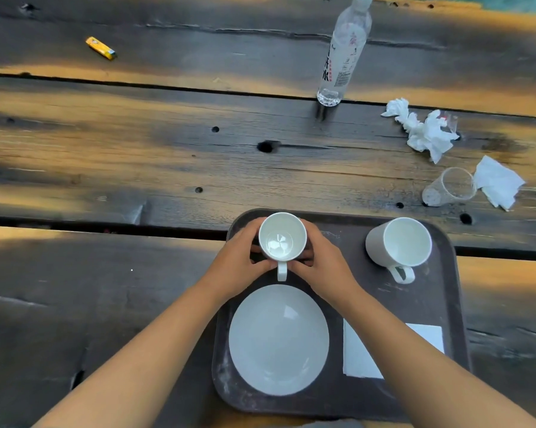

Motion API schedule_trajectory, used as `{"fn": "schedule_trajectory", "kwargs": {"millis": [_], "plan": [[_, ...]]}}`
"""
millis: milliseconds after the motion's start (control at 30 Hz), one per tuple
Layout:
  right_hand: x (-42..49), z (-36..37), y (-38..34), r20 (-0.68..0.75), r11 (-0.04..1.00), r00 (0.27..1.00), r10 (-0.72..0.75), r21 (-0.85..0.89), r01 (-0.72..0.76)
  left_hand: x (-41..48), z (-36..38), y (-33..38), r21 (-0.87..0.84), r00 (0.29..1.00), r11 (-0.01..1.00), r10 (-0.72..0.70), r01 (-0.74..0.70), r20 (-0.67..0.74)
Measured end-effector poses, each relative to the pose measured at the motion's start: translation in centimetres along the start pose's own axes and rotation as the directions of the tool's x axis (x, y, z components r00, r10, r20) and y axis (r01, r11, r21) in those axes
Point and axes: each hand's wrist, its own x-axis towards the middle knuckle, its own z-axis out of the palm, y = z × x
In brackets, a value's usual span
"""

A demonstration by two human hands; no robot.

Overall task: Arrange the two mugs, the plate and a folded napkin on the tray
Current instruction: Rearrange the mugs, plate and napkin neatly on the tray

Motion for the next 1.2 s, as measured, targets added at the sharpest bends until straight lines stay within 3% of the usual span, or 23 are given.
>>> {"fn": "schedule_trajectory", "kwargs": {"millis": [433,1200], "plan": [[-0.9,0.6,0.4,-0.057,0.995,0.998,0.019,0.096,-0.013,-0.5,1.1,0.3,-0.001,0.999,1.0,0.007,-0.008,-0.041],[-1.3,-0.1,0.8,-0.029,0.994,0.997,0.071,0.079,-0.068,-0.7,2.3,0.1,-0.003,0.998,1.0,-0.029,0.029,-0.048]]}}
